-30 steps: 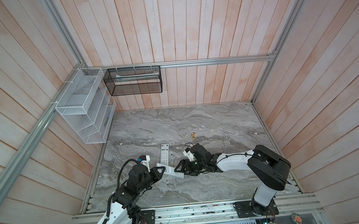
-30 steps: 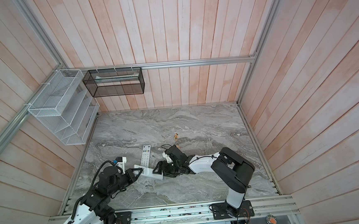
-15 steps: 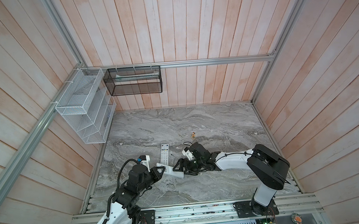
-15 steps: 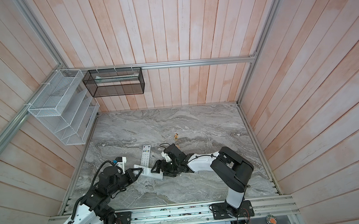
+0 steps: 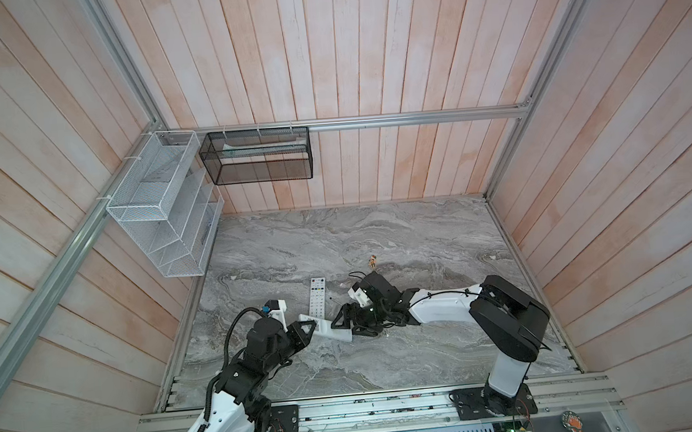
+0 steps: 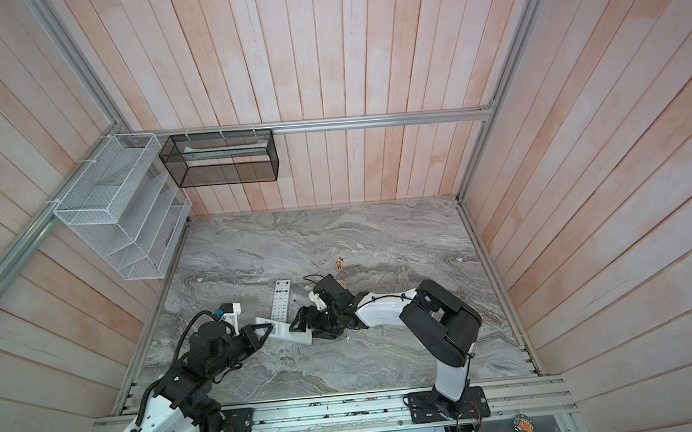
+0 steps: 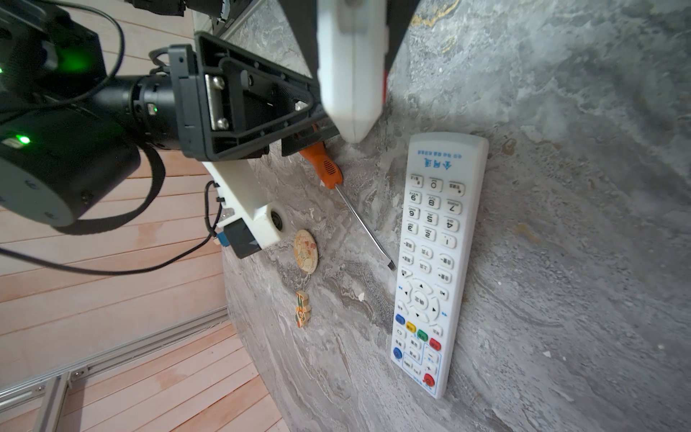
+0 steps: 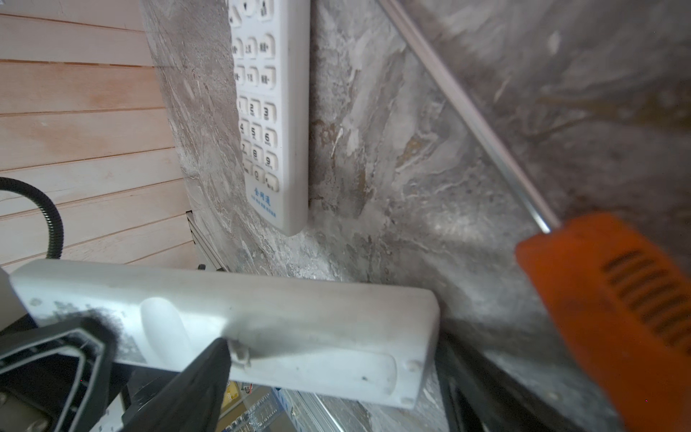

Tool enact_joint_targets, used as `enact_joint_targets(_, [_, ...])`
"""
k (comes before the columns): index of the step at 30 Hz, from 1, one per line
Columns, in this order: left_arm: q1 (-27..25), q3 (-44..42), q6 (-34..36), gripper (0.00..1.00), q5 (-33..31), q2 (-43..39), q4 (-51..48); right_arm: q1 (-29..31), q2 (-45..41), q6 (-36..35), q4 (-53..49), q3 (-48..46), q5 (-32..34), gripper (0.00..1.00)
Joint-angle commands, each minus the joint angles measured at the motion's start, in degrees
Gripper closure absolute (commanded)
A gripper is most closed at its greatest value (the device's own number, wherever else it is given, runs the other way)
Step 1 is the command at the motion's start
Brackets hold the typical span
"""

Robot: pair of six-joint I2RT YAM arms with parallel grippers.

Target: Unload the batteries from the remote control

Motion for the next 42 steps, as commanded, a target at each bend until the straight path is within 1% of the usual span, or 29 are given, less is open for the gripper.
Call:
enact_joint_targets(1, [-0.88, 0.28, 1.70, 1.00, 2.28, 0.01, -1.32, 1.36, 2.25, -0.09, -1.57, 0.41, 1.20, 0.20])
enact_joint_targets(6, [-0.97, -0.02, 1.55, 1.00, 2.56, 0.10, -0.77, 1.43, 1.79, -0.30, -1.68, 0.26, 1.52, 0.22])
enact_joint_targets(11, [-1.10, 0.05, 1.27, 1.00, 2.52, 0.19, -0.40, 1.90, 2.39, -1.53, -3.67, 2.01, 2.07, 0.17])
enact_joint_targets(14, [-1.32, 0.48, 1.36, 1.00, 2.19, 0.11, -0.61, 1.98, 2.99, -1.93, -4.47, 2.41, 2.09, 0.17])
enact_joint_targets(17, [-1.52, 0.85, 1.51, 1.00, 1.92, 0.00, -1.11, 2.01, 3.36, -2.47, -5.89, 2.54, 2.39, 0.18])
enact_joint_targets(21, [-1.75, 1.16, 1.62, 1.00, 1.34, -0.35, -1.66, 1.98, 3.12, -3.31, -7.96, 2.32, 3.53, 0.21])
enact_joint_targets(29, [-1.85, 2.99, 3.54, 1.00, -0.82, -0.97, -4.64, 1.55, -0.11, -4.48, -10.50, 0.36, 5.42, 0.21])
enact_joint_targets(36, [-2.11, 7.07, 7.83, 1.00, -5.93, -1.28, -11.68, 1.17, -4.43, -5.09, -13.75, -1.17, 7.90, 0.21])
enact_joint_targets(42, [-2.62, 7.70, 8.28, 1.00, -7.09, -0.61, -11.18, 0.45, -7.29, -5.27, -14.26, -3.56, 8.12, 0.22])
